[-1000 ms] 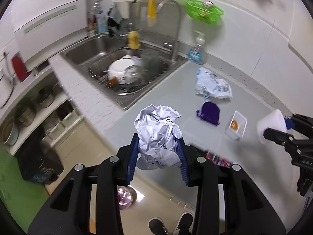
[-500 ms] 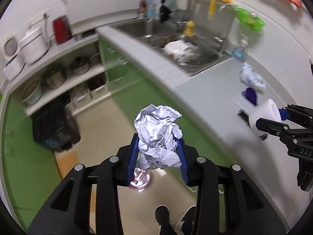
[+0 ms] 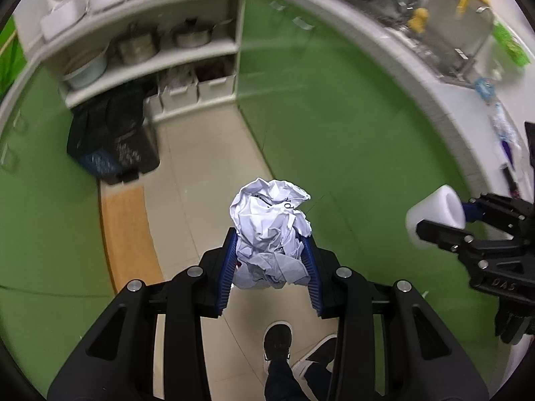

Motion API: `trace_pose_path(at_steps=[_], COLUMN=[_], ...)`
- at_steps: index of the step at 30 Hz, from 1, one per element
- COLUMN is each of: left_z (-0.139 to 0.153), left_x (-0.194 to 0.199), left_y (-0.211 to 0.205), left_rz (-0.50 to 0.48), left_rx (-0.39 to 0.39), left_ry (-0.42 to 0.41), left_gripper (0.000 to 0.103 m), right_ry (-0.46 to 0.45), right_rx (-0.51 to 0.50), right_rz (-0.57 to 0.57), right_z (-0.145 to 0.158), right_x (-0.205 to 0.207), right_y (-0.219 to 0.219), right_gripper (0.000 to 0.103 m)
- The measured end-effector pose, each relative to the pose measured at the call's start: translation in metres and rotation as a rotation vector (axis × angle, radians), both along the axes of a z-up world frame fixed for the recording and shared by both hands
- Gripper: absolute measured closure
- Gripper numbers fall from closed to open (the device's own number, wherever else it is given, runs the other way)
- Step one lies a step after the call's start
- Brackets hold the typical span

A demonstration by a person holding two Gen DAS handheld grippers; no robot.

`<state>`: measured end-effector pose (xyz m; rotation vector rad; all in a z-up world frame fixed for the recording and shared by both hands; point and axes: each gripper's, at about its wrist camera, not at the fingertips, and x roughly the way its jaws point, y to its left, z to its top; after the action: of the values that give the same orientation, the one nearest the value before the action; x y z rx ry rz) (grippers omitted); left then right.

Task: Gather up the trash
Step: 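Carry the paper ball and foam cup over the pink bin and release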

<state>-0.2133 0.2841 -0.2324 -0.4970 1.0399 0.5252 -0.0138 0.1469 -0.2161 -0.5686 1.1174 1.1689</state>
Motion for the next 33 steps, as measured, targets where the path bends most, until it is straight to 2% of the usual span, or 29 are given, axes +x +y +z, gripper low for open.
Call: trace_pose_path(at_steps=[7, 14, 18, 22, 27, 29, 30, 31, 33], left_z=[-0.094, -0.200, -0.251, -0.295, -0.326, -0.333, -0.334, -0.336, -0.338], left_x=[-0.017, -0.028, -0.034, -0.035, -0.031, -0.029, -0.028, -0.026, -0.020], left_y=[0.032, 0.050, 0.053, 0.054, 0.054, 0.055, 0.055, 0.055, 0.056], left_rz=[0.054, 0.084, 0.093, 0.094, 0.093, 0.091, 0.090, 0.088, 0.081], left_rx=[-0.058, -0.121, -0.151, -0.175, -0.188, -0.190, -0.190, -0.190, -0.189], left_ry=[0.040, 0.080, 0.095, 0.108, 0.116, 0.117, 0.117, 0.118, 0.120], left_gripper=[0.066, 0.066, 0.066, 0.066, 0.066, 0.066, 0.066, 0.066, 0.066], right_ry=[0.040, 0.071, 0.084, 0.090, 0.081, 0.069, 0.064, 0.054, 0.045], right_rx=[-0.089, -0.156, -0.179, -0.196, -0.205, -0.203, -0.197, -0.190, -0.179], right_rz=[0.039, 0.082, 0.095, 0.104, 0.118, 0.113, 0.110, 0.106, 0.102], right_z=[-0.100, -0.222, -0.284, -0.334, -0.366, -0.372, -0.372, -0.372, -0.369], right_x=[-0.009, -0.018, -0.016, -0.013, -0.010, -0.007, -0.005, -0.004, 0.000], right_y=[0.042, 0.074, 0.085, 0.094, 0.105, 0.105, 0.105, 0.104, 0.102], right_gripper=[0.061, 0.061, 0.061, 0.061, 0.059, 0.039, 0.019, 0.012, 0.012])
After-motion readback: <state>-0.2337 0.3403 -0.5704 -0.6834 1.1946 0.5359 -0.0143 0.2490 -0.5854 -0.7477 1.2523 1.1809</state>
